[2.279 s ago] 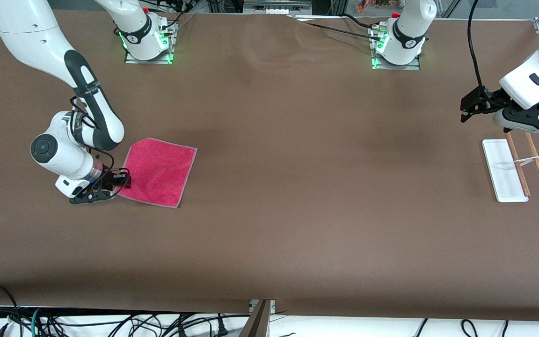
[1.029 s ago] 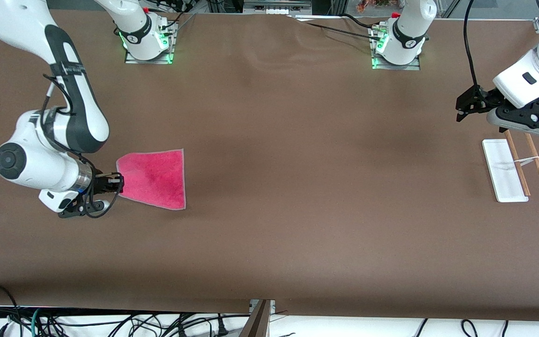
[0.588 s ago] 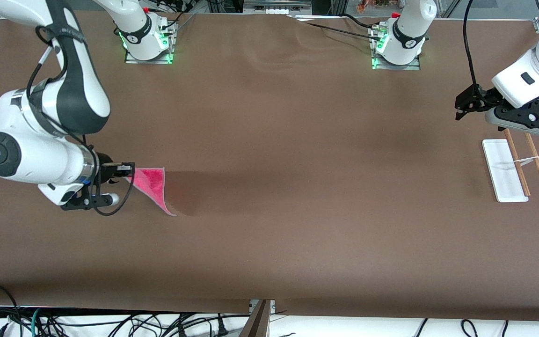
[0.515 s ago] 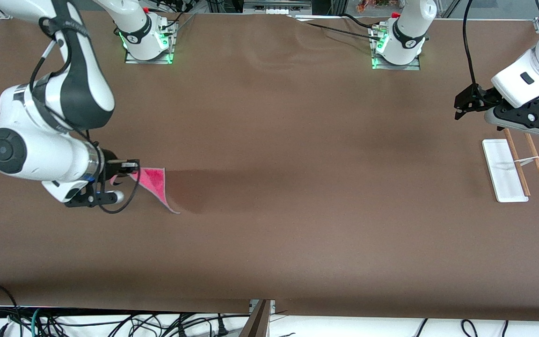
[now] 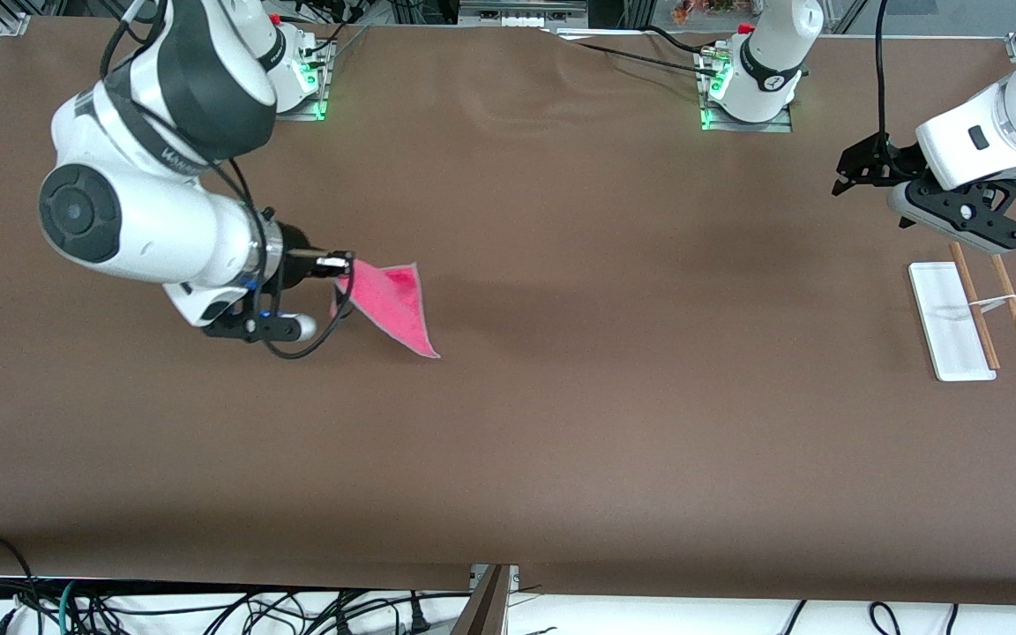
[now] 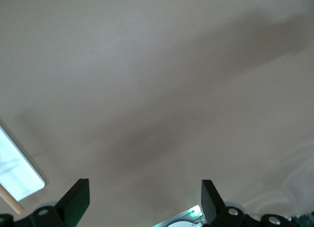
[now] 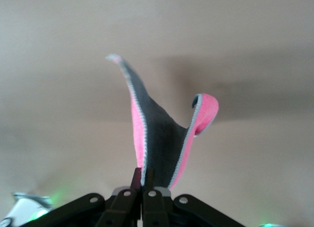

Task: Pass towel and hang on rack
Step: 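Lift the towel with the right gripper while the left gripper approaches, then grasp the hanging towel with the left gripper beside the right gripper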

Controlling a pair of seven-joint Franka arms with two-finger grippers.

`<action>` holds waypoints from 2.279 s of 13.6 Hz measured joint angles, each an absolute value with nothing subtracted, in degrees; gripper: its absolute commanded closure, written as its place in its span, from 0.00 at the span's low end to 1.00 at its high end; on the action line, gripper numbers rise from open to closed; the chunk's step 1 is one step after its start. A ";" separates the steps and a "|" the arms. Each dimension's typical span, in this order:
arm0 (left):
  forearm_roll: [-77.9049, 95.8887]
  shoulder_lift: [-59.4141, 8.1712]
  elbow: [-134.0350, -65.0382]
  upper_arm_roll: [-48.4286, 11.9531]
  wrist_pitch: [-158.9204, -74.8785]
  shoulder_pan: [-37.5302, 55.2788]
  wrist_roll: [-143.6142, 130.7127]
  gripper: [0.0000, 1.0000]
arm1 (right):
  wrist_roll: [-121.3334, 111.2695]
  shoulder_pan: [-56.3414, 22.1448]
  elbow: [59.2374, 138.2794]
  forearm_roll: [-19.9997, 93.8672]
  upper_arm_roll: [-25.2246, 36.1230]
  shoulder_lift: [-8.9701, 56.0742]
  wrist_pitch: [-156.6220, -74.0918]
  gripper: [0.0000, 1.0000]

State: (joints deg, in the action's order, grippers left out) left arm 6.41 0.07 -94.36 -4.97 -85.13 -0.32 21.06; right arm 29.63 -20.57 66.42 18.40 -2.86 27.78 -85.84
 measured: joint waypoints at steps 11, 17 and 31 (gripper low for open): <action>24.63 -8.29 -94.67 -6.28 -84.85 0.62 47.91 0.00 | 55.99 -35.53 63.70 25.06 -2.94 28.10 -96.46 1.00; 32.38 -17.48 -95.05 -12.52 -91.47 1.31 61.29 0.00 | 68.34 -38.67 63.59 25.08 -5.71 28.13 -102.53 1.00; 42.95 -15.55 -109.07 -23.62 -109.86 1.55 77.19 0.15 | 76.94 -38.66 61.72 25.10 -7.70 28.12 -104.83 1.00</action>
